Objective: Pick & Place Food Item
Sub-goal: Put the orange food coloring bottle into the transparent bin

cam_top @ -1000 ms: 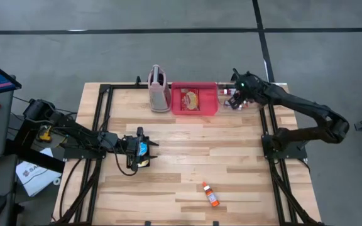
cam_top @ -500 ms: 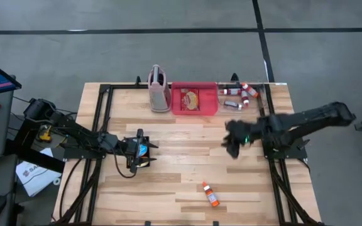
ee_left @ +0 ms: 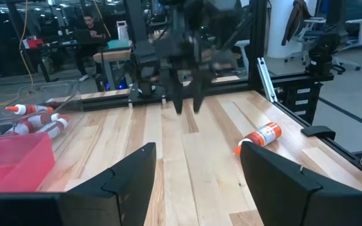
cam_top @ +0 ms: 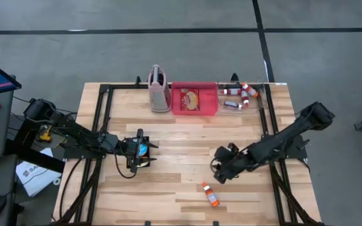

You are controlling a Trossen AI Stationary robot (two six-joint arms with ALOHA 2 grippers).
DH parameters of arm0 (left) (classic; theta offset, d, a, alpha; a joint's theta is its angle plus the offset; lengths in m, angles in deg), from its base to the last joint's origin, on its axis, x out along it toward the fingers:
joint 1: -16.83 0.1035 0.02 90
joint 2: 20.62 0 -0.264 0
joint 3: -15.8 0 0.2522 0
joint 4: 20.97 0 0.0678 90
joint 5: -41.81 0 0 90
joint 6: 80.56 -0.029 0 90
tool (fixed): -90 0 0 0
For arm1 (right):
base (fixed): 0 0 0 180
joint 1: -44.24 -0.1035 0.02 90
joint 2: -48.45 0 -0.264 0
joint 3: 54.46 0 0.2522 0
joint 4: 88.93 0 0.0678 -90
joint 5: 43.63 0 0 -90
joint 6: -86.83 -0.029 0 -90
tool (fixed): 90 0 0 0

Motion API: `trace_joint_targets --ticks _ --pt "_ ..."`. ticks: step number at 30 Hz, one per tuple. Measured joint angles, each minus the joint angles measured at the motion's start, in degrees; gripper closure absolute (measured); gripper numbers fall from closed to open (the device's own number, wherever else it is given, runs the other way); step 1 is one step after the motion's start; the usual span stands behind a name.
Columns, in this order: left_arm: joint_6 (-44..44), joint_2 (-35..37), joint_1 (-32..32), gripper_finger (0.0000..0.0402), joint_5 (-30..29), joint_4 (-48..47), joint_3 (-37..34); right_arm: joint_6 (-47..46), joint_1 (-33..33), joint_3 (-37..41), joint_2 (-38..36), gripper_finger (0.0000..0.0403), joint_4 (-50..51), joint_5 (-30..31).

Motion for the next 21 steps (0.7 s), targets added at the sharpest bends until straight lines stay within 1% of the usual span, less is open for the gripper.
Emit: trace_joint_targets --ticks 3,6,10,15,18,21 --pt "0.06 0.0 0.0 0.0175 0.0 0.23 0.0 0.01 1.3 -1.85 4.59 0.0236 -0.83 -1.18" --pt "0.15 0.0 -0.02 0.0175 0.0 0.32 0.0 0.25 2.36 -5.11 8.61 0.0221 -0.46 -4.2" --pt "0.35 0.0 -0.02 0.0175 -0.02 0.33 0.0 0.07 3.13 -11.23 13.71 0.021 4.91 -8.29" --pt "0.72 0.02 -0.02 0.0175 0.0 0.43 0.0 -0.01 2.31 -19.72 19.95 0.0211 12.78 -13.94" --pt "0.77 0.04 -0.02 0.0175 0.0 0.52 0.0 -0.06 1.14 -24.86 22.43 0.0212 15.57 -15.4" --pt "0.77 0.04 -0.02 0.0175 0.0 0.51 -0.01 -0.47 -0.09 -29.31 24.33 0.021 16.68 -15.46"
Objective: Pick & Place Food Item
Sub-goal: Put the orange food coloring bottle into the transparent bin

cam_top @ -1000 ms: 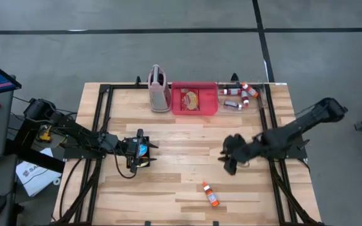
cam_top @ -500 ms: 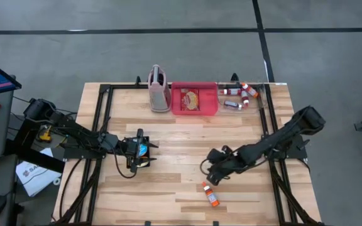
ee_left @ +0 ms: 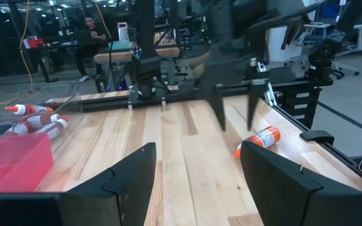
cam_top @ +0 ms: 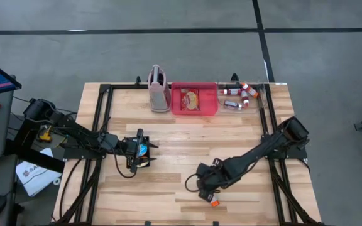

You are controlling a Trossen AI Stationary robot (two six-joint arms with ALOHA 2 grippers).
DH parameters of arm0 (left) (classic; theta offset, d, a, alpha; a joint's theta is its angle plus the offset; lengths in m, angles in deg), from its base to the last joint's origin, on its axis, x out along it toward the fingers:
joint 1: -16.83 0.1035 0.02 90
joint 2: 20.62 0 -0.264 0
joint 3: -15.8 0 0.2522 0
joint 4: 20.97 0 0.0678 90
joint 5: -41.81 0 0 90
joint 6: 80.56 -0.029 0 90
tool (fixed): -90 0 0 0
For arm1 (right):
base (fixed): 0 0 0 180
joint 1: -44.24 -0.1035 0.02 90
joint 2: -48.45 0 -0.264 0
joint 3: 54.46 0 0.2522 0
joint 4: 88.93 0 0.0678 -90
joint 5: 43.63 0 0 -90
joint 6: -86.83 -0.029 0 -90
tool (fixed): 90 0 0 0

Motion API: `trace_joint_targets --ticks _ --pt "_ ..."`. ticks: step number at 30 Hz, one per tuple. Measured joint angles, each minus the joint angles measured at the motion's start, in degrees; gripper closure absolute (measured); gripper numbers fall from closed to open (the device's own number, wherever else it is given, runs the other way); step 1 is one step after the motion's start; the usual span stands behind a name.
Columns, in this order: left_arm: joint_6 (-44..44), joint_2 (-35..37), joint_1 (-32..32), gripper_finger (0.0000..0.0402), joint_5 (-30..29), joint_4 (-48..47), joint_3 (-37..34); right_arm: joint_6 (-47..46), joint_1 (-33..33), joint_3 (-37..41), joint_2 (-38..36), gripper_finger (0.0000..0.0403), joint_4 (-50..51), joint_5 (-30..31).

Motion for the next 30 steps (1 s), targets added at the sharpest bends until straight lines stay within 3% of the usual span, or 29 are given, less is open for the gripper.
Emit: trace_joint_targets --ticks 11,30 --pt "0.0 0.0 0.0 0.0175 0.0 -0.34 -0.01 -4.94 -1.21 -3.21 5.28 0.0168 3.31 -2.25" --pt "-0.17 0.0 0.0 0.0175 0.0 -0.12 -0.01 -8.1 -1.33 0.05 6.52 0.0165 -4.17 -1.85"
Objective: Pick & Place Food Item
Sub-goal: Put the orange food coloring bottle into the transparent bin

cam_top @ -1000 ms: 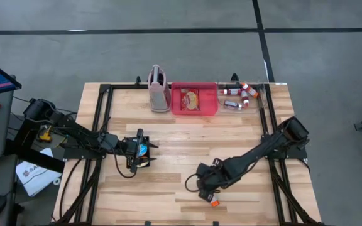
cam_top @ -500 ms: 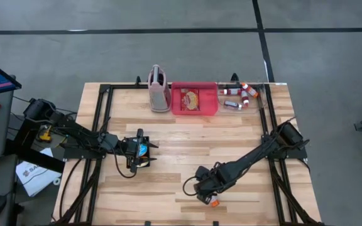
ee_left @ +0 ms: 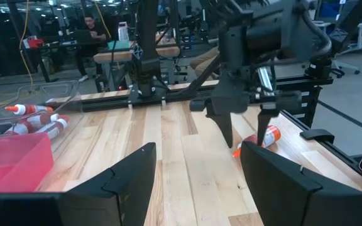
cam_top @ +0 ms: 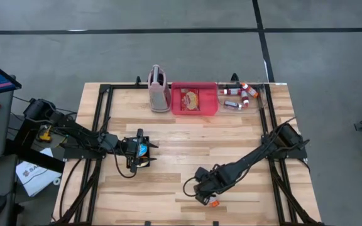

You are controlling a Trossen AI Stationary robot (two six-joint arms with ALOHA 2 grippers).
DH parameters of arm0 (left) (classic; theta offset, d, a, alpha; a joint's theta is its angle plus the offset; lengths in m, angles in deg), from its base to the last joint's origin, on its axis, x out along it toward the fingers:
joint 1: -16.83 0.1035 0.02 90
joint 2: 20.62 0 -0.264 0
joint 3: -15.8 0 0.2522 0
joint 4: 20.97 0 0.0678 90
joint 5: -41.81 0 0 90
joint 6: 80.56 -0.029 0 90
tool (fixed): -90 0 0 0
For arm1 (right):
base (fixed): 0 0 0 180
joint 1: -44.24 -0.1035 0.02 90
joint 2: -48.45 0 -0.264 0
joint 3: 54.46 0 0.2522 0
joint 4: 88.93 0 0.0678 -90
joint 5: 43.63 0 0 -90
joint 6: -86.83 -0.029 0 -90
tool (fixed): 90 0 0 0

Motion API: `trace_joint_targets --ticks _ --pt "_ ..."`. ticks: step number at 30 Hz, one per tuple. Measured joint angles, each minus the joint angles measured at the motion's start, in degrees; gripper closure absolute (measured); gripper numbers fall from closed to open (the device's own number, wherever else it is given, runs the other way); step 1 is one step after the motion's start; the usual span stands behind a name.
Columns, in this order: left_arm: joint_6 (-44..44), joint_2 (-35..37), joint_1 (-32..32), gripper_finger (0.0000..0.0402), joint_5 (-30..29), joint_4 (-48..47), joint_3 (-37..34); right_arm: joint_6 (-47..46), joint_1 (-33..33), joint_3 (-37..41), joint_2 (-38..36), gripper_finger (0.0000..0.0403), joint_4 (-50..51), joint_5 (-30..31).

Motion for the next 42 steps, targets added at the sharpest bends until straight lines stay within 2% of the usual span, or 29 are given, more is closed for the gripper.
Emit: trace_joint_targets --ticks 11,14,18,24,26,28,32,42 --pt "0.02 0.0 0.0 0.0175 0.02 0.01 0.02 1.43 0.13 -0.09 3.7 0.0166 -0.68 -3.13" --pt "0.01 0.0 0.0 0.0175 0.02 -0.07 -0.01 1.52 0.15 -0.09 3.62 0.0178 -0.35 -3.13" --pt "0.01 0.0 0.0 0.0175 0.02 -0.11 0.0 1.65 0.15 0.0 3.6 0.0215 0.14 -3.06" --pt "0.01 0.0 0.0 0.0175 0.02 -0.33 0.0 4.0 0.2 0.02 3.53 0.0307 1.31 -2.87" --pt "0.0 0.0 0.0 0.0175 0.02 -0.35 0.0 5.26 0.51 0.0 3.35 0.0313 1.29 -2.69" --pt "0.01 0.0 -0.01 0.0175 0.02 -0.32 0.0 6.25 0.85 0.0 3.14 0.0342 1.45 -2.71" --pt "0.0 0.0 0.0 0.0175 0.02 -0.35 0.0 9.13 2.46 0.17 1.68 0.0369 5.47 0.86" --pt "0.02 0.0 0.0 0.0175 0.0 -0.77 0.0 13.23 7.32 0.02 -6.4 0.0372 17.77 12.12"
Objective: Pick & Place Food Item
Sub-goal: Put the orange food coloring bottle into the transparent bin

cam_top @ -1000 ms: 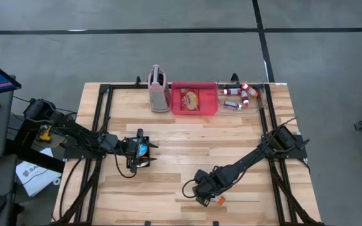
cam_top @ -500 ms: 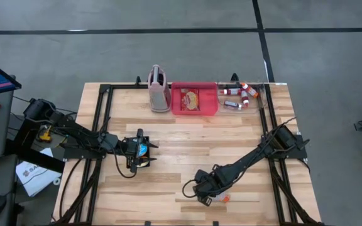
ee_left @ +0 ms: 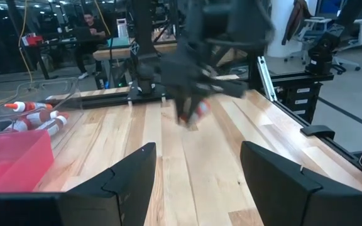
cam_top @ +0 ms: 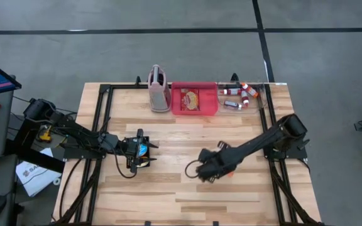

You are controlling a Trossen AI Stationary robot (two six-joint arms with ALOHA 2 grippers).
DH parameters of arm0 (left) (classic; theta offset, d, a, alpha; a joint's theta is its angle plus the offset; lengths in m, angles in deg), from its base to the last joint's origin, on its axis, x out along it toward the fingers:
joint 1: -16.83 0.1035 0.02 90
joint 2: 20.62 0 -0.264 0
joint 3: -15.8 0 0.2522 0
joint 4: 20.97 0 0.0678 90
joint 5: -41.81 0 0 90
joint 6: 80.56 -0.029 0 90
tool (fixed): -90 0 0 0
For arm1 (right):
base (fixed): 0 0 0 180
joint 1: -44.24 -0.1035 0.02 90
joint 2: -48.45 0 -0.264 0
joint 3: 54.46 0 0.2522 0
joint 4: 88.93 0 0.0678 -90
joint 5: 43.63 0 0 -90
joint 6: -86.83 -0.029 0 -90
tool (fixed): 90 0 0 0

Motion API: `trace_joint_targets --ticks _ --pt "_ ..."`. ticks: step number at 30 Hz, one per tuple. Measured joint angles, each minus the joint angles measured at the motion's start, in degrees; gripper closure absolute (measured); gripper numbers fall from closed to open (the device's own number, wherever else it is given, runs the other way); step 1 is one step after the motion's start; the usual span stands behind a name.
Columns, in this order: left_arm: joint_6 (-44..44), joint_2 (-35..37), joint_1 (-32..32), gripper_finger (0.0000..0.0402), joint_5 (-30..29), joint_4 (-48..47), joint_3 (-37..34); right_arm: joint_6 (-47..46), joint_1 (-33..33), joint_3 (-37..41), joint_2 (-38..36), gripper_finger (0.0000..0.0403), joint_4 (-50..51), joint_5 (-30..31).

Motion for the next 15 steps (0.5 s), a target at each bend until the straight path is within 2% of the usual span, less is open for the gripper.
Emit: trace_joint_targets --ticks 8,15 --pt "0.01 0.0 0.0 0.0175 0.01 -0.15 0.0 0.38 4.9 0.03 -7.76 0.0373 14.46 16.04" --pt "0.07 0.0 0.0 0.0175 0.0 -0.15 0.0 4.28 15.46 0.02 -12.07 0.0373 21.3 28.39"
